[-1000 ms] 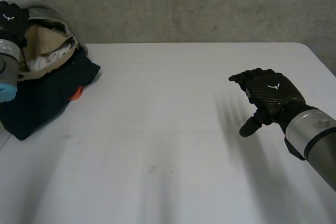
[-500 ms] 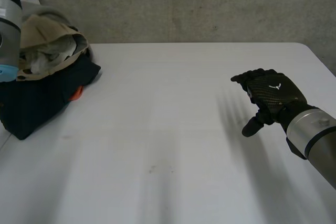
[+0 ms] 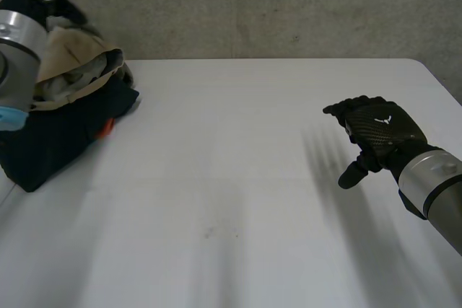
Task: Fold the laundry.
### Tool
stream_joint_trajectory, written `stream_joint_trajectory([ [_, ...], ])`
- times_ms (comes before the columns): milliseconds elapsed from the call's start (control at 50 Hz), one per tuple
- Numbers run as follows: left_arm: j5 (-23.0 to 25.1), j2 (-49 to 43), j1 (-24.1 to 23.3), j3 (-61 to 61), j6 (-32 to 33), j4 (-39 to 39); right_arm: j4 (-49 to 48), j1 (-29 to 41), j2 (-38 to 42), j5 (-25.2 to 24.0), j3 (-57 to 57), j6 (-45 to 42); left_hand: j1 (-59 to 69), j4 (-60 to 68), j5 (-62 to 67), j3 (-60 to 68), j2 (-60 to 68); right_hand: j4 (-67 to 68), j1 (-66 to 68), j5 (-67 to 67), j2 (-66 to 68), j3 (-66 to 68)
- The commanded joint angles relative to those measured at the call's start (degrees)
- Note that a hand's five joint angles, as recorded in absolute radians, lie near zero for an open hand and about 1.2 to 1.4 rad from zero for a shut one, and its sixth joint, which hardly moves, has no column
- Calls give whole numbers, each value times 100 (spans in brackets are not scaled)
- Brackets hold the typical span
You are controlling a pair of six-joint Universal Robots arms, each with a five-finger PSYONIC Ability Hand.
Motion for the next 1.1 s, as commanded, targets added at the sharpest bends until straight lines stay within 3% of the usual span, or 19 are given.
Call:
stream_joint_trajectory([
  [20, 42, -1137, 659, 1272, 639, -726, 0, 1, 8, 0, 14, -57, 1537, 1464, 1518, 1439, 1434, -214, -314, -238, -187, -214],
  [140, 120, -1884, 1125, 2370, 630, -1429, 0, 10, 105, 0, 13, -66, 1876, 1802, 1857, 1777, 1772, -214, -314, -238, -187, -214],
  [340, 437, -2588, 1275, 2969, 630, -1588, 0, 10, 246, -26, 5, -66, 2346, 2273, 2327, 2248, 2243, -214, -314, -238, -187, -214],
  [460, 446, -2799, 1284, 3128, 630, -1589, 0, 10, 325, -26, -4, -75, 4142, 4069, 4123, 4044, 4039, -214, -314, -238, -187, -214],
  [520, 359, -2773, 1257, 3111, 630, -1589, 0, 10, 360, -26, -13, -83, 6525, 6452, 6506, 6427, 6422, -214, -314, -238, -187, -214],
  [580, 341, -2694, 1187, 3058, 630, -1536, 0, 10, 360, -26, -13, -136, 6567, 6493, 6548, 6468, 6463, -214, -314, -238, -187, -214],
  [720, 77, -1763, 871, 2680, 604, -1080, 0, 10, 360, -26, -13, -189, 6567, 6493, 6548, 6468, 6463, -214, -314, -238, -187, -214],
  [880, 86, -463, 291, 2135, 236, -499, 0, 10, 360, -26, 5, -189, 6567, 6493, 6548, 6468, 6463, -214, -314, -238, -187, -214],
  [1100, 200, 909, -1062, 985, -1803, -516, 0, -148, 316, 9, -30, -163, 6567, 6493, 6548, 6468, 6463, -214, -314, -238, -187, -214],
])
